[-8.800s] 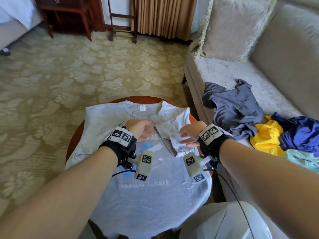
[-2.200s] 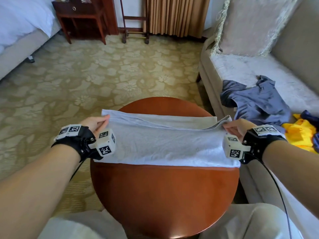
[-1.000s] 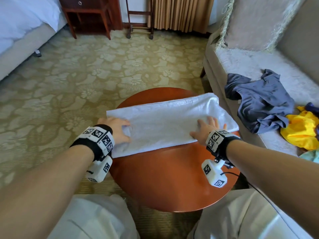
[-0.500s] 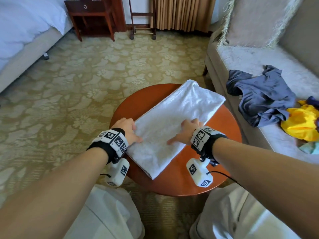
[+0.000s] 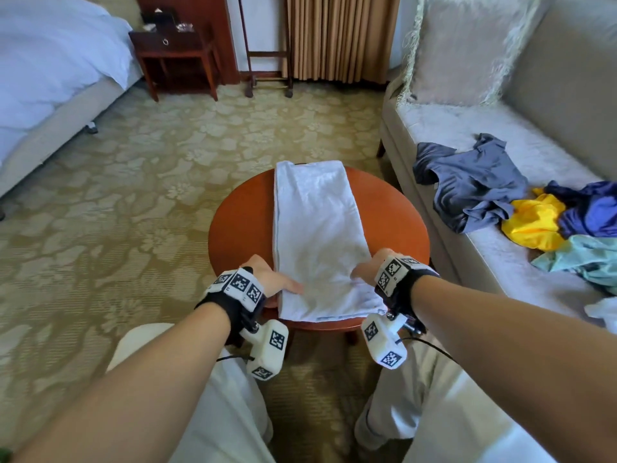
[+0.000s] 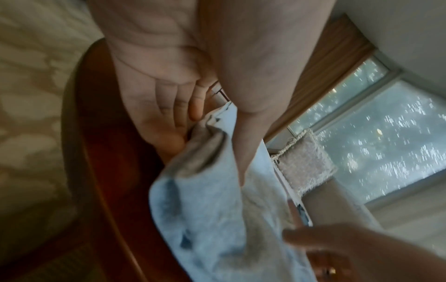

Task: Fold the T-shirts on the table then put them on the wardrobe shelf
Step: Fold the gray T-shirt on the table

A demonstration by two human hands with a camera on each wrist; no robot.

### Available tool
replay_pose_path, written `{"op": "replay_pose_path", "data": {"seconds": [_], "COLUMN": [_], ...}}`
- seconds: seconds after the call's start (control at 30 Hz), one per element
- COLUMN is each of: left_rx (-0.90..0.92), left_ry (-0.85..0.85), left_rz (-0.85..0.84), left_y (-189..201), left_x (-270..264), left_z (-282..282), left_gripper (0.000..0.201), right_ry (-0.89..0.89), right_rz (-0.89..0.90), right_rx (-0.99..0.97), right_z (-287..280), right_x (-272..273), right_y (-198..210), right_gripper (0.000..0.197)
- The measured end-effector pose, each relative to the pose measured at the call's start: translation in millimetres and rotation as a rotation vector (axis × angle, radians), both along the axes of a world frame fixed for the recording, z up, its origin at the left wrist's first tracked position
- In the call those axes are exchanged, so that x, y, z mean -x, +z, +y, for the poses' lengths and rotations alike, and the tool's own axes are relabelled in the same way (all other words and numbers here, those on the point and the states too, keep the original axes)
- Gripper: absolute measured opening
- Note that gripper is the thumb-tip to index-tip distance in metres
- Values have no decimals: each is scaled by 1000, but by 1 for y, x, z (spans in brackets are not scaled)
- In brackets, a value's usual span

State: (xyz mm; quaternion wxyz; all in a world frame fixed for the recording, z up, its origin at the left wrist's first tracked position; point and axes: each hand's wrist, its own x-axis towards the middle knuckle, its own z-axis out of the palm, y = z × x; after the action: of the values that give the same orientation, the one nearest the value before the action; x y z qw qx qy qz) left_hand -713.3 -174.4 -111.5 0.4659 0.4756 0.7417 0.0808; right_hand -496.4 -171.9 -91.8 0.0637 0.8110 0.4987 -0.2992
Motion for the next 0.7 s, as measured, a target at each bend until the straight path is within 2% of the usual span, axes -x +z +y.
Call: {"op": "replay_pose_path", "data": {"seconds": [0.07,0.13,0.2,0.23,0.27,0.33,0.37,0.43,0.53,0.6,0.7], "left_rx": [19,0,-16,-20,-33,-51,-47,-75,-190,-214,-188], "left_ry": [55,56,34,25,20,63,101,134,131,90,57], "left_rz": [-97,-67,4,36,45,-65,-155,-273,-362,-417,-490], "left_y": [2,4,0,-3,-5,-2,7,22,45,64,84], "left_x": [-7,-13,-14,-12,-10,-7,-7,-5,1,6,13], "left_z": [-12,-25,-37,-42,-45,-52,-58,-65,-69,-72,-71], "left_gripper": [72,63,80,90,90,67,53,38,38,29,19], "right_ry": [16,118,229,220,196,117,58,46,146,288,119], "right_rz": [32,-7,5,61,154,300,321,300,237,273,594], "right_rx": [42,53,81,112,130,104,107,115,145,166,62], "right_z": [-20,-39,-57,-61,-69,-76,-77,-77,-75,-68,-63], "right_x": [0,1,1,-1,-2,-8,-12,-17,-26,-33,-42], "right_y": [8,18,30,28,32,29,28,36,55,64,84], "right_gripper": [66,55,46,43,35,8,19,32,39,27,10]}}
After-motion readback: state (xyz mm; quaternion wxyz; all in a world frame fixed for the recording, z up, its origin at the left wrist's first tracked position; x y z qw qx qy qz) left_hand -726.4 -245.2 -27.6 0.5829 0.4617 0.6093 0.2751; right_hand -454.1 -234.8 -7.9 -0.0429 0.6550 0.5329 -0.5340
